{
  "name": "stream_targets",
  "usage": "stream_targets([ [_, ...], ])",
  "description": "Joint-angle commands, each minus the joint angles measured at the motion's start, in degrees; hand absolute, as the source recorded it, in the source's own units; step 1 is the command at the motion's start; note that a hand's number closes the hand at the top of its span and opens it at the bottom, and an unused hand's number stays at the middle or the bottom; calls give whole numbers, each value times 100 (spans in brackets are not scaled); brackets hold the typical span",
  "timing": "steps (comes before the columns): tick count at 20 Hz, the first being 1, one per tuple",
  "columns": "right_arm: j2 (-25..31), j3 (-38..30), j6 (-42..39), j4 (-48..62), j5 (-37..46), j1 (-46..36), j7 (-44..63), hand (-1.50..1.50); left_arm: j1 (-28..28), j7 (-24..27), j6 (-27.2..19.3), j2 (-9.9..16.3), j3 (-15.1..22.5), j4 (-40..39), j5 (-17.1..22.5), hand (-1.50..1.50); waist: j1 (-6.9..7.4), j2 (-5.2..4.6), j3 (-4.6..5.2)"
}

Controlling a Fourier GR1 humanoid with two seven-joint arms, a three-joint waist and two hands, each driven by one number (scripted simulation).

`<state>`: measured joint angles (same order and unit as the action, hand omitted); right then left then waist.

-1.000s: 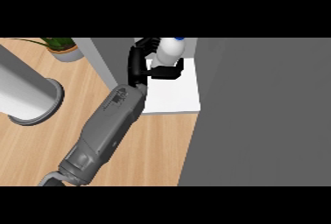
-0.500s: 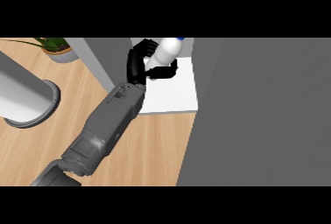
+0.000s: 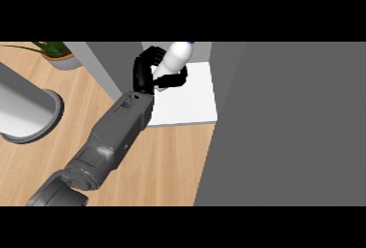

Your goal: Pick up the bottled water, place it into the cabinet and close the cabinet

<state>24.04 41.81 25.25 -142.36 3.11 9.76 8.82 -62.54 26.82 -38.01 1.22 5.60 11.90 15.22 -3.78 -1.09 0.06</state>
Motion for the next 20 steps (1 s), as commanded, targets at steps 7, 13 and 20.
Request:
stream_targets([
  [7,204,18,-133,-485,-67,92,0,-150,-347,-96,-456,101,277,-822,-480,-150,-96,-34,-4],
  [13,108,56,-58,-311,-40,139,-103,-150,-189,46,-770,-3,229,-872,-495,-150,-75,-42,3],
  [20,263,315,-68,-607,136,257,-44,-150,182,469,-707,-120,45,-645,-349,-150,-158,-34,13],
])
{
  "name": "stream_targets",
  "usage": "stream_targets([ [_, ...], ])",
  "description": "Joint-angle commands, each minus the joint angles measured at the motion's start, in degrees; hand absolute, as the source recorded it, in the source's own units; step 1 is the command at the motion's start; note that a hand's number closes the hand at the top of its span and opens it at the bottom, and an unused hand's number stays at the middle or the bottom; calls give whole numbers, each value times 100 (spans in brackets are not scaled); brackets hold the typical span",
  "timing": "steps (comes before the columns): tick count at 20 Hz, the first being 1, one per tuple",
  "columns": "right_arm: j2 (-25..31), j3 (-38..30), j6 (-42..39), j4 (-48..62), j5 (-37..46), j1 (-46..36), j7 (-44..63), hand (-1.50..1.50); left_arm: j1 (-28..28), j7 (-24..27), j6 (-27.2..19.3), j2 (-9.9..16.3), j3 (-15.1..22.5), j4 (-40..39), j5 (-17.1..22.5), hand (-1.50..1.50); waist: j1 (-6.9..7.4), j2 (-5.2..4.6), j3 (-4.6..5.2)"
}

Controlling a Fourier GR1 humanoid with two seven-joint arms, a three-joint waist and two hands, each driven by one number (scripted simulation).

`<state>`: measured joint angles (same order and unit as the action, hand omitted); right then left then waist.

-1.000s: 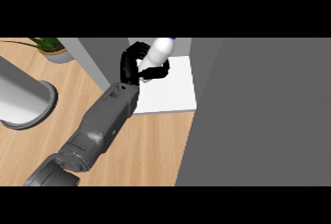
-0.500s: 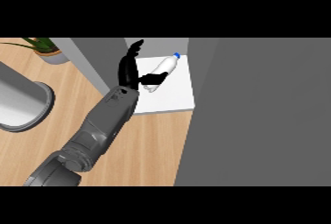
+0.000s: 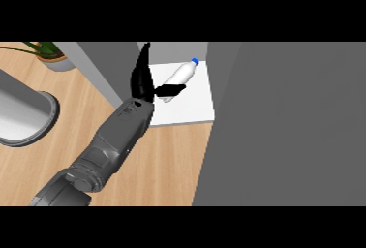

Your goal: Pick up the bottled water, place it into the cabinet and close the cabinet

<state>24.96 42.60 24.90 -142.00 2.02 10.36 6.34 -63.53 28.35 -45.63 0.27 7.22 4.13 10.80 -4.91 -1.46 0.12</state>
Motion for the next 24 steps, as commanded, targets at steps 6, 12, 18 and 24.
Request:
stream_targets([
  [6,53,177,-16,-305,80,77,138,-150,132,805,1167,-26,-357,699,359,150,14,20,5],
  [12,51,372,168,-573,383,100,400,-150,142,1164,2280,-27,-556,1117,775,150,140,110,6],
  [18,-19,64,204,-376,225,-115,414,-150,442,1248,3348,-27,-467,1471,1026,150,369,136,-3],
  [24,336,-164,300,-520,205,251,212,-150,941,661,3974,-28,55,2343,1526,150,466,216,-15],
])
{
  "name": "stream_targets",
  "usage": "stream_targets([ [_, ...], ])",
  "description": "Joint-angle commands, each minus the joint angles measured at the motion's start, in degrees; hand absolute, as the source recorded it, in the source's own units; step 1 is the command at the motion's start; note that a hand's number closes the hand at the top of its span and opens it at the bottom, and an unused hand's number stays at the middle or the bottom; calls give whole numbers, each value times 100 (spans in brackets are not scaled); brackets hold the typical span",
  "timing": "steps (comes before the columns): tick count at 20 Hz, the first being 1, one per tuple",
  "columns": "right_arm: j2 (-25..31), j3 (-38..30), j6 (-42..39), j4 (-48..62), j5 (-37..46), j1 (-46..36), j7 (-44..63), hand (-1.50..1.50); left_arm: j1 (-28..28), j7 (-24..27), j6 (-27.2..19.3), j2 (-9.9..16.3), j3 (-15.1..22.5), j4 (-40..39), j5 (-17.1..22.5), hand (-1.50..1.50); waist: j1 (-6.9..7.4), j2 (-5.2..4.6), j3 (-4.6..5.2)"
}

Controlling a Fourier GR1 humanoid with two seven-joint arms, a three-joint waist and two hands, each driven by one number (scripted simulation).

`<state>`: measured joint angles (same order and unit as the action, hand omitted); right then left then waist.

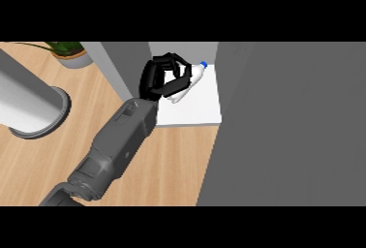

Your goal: Pick up the bottled water, place it into the cabinet and close the cabinet

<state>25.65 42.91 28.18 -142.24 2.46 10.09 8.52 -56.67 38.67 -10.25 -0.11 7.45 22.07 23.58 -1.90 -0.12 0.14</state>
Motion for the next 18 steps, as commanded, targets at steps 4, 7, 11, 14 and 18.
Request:
stream_targets([
  [4,297,133,88,-699,494,319,217,-150,1085,-566,585,11,493,1439,572,150,198,131,-11],
  [7,396,61,98,-595,440,455,3,-150,1660,-657,827,225,350,2247,503,150,307,125,-15],
  [11,533,-239,31,-698,269,93,375,-150,2529,-971,703,252,688,3338,547,150,391,115,-10],
  [14,689,-119,-42,-532,188,281,80,-150,3355,-1120,630,355,908,4354,585,150,435,141,-17],
  [18,727,39,-176,-633,202,20,380,150,4407,-1497,578,665,1190,5749,622,150,390,104,-13],
])
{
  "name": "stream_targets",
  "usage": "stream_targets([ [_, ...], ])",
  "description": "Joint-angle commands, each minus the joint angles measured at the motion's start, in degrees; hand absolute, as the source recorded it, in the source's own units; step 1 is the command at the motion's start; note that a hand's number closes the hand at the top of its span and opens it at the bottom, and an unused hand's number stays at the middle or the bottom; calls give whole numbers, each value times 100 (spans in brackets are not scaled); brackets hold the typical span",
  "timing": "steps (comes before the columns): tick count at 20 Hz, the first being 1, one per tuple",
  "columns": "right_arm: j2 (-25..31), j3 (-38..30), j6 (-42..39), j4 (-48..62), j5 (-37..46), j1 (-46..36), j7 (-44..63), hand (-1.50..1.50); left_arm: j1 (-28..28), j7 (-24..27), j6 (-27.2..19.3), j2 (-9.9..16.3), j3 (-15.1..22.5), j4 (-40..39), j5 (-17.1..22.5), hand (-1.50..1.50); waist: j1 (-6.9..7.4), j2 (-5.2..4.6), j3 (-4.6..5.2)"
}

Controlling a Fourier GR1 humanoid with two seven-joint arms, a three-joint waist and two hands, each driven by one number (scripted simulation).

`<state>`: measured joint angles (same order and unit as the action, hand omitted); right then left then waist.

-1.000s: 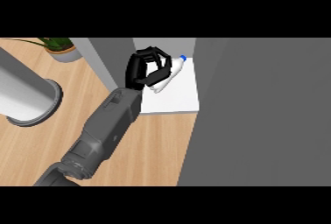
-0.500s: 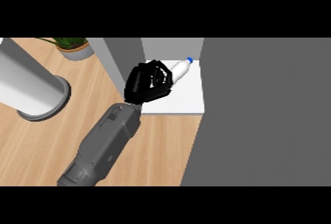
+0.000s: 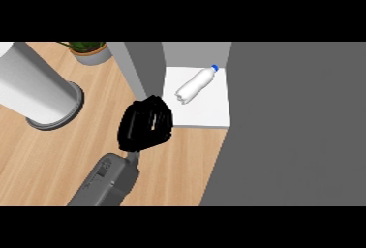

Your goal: Pick up the bottled water, place it into the cabinet and close the cabinet

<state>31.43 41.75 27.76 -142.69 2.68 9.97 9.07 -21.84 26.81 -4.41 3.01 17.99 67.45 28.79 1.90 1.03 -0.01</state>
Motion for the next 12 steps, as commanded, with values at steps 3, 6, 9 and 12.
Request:
stream_targets([
  [3,230,496,-422,-703,50,-174,518,150,1773,-227,56,585,316,1925,78,150,34,-11,6],
  [6,176,776,-744,-719,-106,-492,674,150,2312,-374,-122,733,375,2731,99,150,13,-34,5],
  [9,-76,1014,-839,-656,-88,-857,971,150,3096,-39,227,1132,344,3097,111,150,18,-46,14],
  [12,-417,1370,-796,-462,90,-1027,1068,150,3473,-264,216,1452,104,3784,305,150,-14,-36,13],
])
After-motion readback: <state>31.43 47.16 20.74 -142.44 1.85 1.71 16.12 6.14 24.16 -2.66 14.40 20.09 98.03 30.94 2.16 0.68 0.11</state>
